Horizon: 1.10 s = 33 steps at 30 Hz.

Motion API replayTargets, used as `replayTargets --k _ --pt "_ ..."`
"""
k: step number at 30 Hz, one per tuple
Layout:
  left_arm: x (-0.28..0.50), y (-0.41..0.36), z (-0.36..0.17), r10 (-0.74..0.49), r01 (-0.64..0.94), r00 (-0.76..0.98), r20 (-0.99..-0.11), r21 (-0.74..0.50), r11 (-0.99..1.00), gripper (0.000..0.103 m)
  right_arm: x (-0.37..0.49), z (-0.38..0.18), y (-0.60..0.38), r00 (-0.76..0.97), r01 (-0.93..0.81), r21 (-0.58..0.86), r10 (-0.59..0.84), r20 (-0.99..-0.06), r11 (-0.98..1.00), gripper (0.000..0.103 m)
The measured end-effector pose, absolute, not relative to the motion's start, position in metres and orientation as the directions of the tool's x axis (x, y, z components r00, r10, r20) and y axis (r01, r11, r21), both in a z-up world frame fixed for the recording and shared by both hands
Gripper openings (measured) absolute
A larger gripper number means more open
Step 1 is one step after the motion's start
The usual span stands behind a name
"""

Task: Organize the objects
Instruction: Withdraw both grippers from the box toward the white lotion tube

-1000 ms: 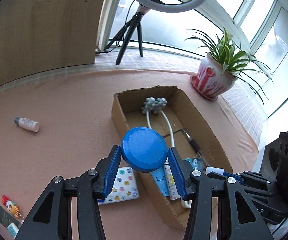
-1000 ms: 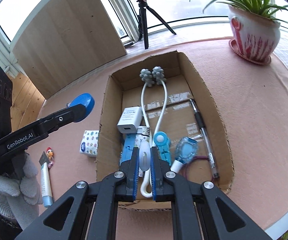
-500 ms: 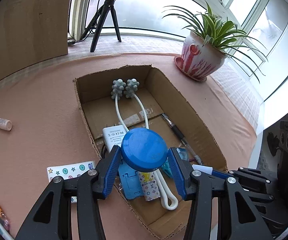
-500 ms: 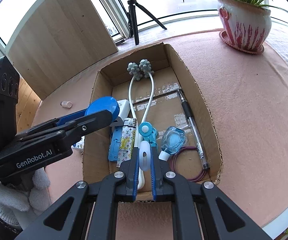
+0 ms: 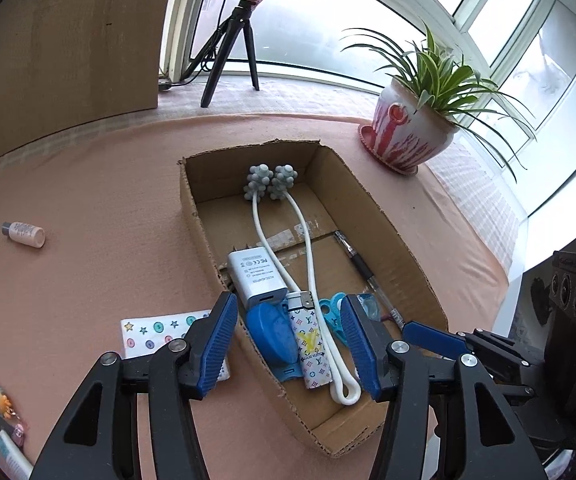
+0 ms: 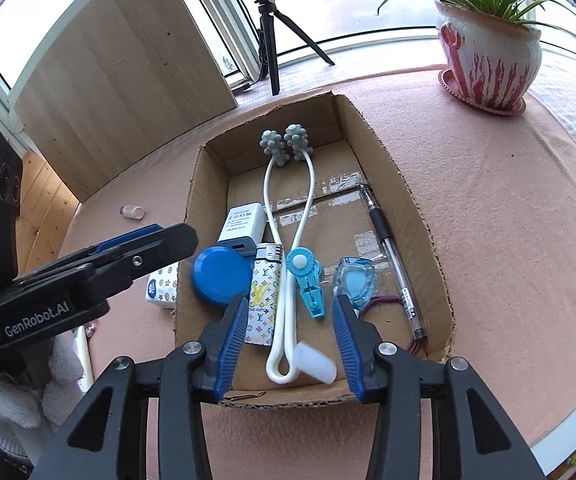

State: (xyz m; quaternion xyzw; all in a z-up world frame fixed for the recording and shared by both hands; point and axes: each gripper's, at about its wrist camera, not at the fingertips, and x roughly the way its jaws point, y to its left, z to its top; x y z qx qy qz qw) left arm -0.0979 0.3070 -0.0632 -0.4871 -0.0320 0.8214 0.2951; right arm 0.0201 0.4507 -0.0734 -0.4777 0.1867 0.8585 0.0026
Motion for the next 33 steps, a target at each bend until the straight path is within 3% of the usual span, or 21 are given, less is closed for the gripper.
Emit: replayTargets --k 10,21,28,33 --pt "-0.088 0.237 -0.046 0.496 -0.378 -0.399 -0.771 -0.355 -0.855 0.059 0.013 -0.066 0.424 -0.551 -0.148 0.354 -0.22 -0.805 -0.923 0.041" --pt "-0.054 0.098 -0.027 0.382 -0.185 -0.526 -0.76 -0.336 -0.923 0.059 0.001 -0.06 0.357 -0.51 -0.002 0.374 -0.321 -0.798 -0.927 0.041" --pt "-0.02 0.024 -0.047 0.355 -0.066 -0.499 -0.791 -0.373 -0.925 0.061 -0.011 -0.069 0.293 -0.412 0.131 0.415 -0.43 -0.804 -0.9 0.041" --pt "0.005 -0.009 -0.074 0.398 -0.001 -0.45 -0.799 -0.446 -0.895 0.064 -0.018 -0.082 0.241 -0.306 0.199 0.481 -0.52 -0.798 -0.854 0.041"
